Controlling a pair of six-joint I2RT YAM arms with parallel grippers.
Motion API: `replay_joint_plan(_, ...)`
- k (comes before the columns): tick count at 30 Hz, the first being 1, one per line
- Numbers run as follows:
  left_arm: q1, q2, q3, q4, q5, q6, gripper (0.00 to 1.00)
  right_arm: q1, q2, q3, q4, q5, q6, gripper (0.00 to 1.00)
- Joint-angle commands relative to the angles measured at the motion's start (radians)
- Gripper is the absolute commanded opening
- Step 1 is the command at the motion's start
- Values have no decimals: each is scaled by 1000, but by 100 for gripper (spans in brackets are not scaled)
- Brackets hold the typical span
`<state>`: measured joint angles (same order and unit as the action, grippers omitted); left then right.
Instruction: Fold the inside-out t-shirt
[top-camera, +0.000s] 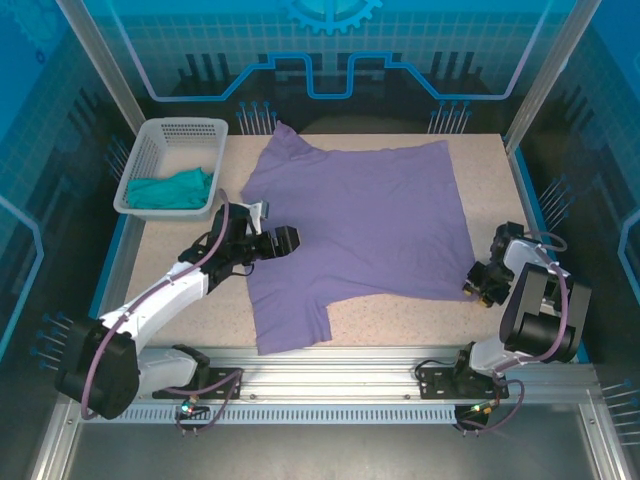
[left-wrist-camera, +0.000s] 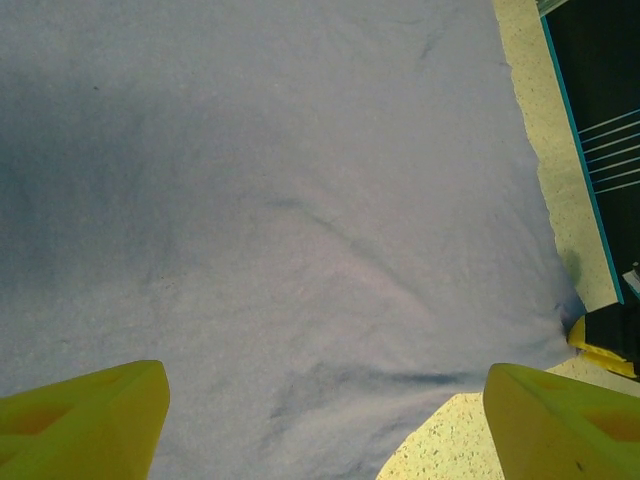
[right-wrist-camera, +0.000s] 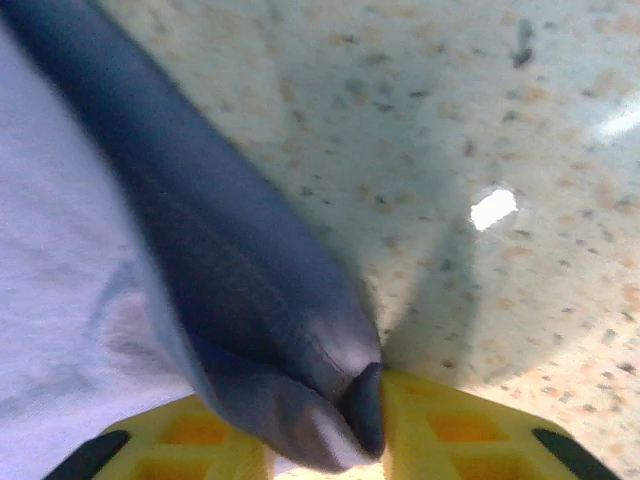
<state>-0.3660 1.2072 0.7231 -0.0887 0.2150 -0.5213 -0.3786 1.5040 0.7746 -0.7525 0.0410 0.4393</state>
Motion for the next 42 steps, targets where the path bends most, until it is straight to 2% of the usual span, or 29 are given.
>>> replay_joint_plan(1,-13,4,11,-79,-2,7,83,-12,4,-4,25,-35,-5,20)
replay_joint_plan(7,-87,-89,-64,-333,-59,-73,77,-10,-64,-26,66,-78,-31,6)
replay_joint_plan(14,-278,-173,-103,-704,-184,-204,73,-10,-173,-76,115,-139,-36,0)
replay_joint_plan(17,-375,-151,-110,-771,-220,-270,70,-11,-224,-92,124,-161,-43,0)
replay_joint_plan(22,-470,-54,-127,-790,-227,-318,61,-12,-299,-105,118,-168,-46,0)
replay_joint_plan(33,-485,72,-175,-617,-166,-315,47,-13,-310,-121,136,-181,-51,0)
replay_joint_plan(42,-493,71,-166,-609,-161,-307,18,-14,-306,-118,134,-171,-51,0)
